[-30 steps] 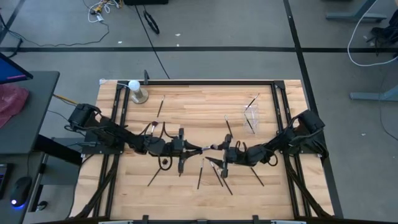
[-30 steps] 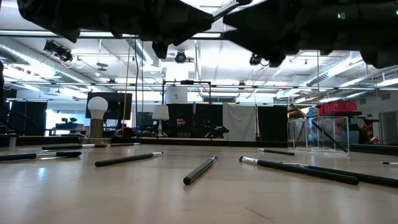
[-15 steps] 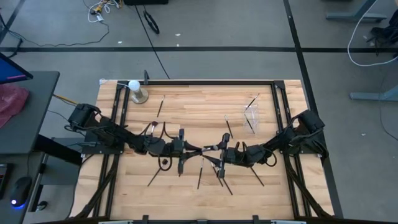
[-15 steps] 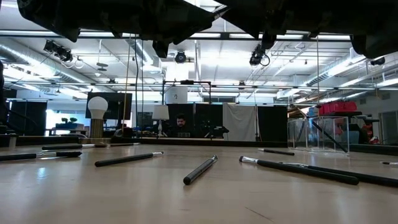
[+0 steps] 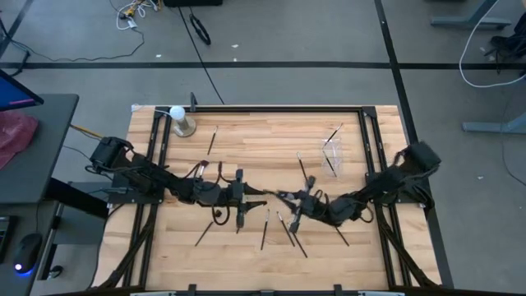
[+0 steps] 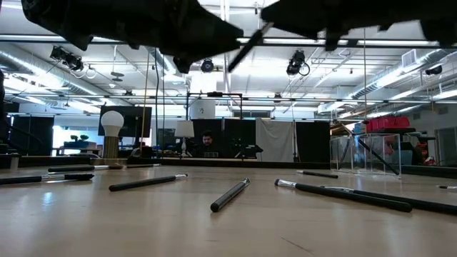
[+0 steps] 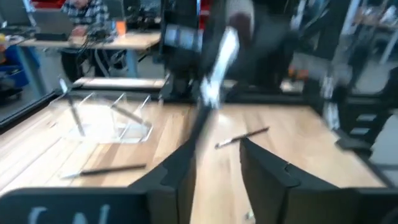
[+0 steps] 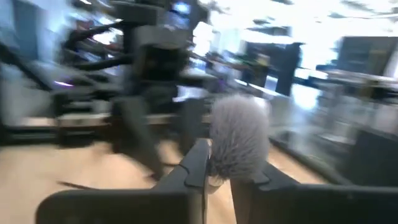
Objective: Sort items
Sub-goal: Put the silver powder brush into the transparent organizer
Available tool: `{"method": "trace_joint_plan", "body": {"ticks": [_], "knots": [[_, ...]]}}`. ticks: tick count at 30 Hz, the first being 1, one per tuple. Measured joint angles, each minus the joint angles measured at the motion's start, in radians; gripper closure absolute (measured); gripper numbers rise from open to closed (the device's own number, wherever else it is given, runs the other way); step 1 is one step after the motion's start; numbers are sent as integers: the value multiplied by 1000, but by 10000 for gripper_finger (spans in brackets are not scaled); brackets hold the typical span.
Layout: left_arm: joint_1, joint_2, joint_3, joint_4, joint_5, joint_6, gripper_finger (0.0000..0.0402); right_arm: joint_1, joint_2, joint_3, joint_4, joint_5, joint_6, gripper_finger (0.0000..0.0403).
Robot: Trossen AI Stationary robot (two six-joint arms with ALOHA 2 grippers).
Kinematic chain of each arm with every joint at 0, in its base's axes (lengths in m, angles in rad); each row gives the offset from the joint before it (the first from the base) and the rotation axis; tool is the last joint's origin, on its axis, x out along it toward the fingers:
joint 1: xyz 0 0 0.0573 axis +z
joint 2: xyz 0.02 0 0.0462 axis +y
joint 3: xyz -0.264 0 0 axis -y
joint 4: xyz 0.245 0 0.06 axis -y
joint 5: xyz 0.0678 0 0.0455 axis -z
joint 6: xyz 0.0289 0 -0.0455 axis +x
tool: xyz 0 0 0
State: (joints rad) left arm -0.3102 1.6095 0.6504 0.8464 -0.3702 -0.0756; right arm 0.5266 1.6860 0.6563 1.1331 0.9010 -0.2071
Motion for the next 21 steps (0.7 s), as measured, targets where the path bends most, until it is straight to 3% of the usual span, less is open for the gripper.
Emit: {"method": "trace_joint_plan", "body": {"ticks": [3, 7, 14, 21], "knots": [[0, 6, 0, -53, -43, -24, 245, 40, -138, 0, -210, 160, 13, 368], [8, 6, 0, -114, -56, -74, 224, 44, -362, 0, -553, 236, 192, 368], [17, 6, -1, -120, -56, -78, 217, -113, -712, 0, -1236, 179, 611, 369], [22, 6, -1, -120, -56, -78, 216, -366, -867, 0, -1661, 15, 885, 369]]}}
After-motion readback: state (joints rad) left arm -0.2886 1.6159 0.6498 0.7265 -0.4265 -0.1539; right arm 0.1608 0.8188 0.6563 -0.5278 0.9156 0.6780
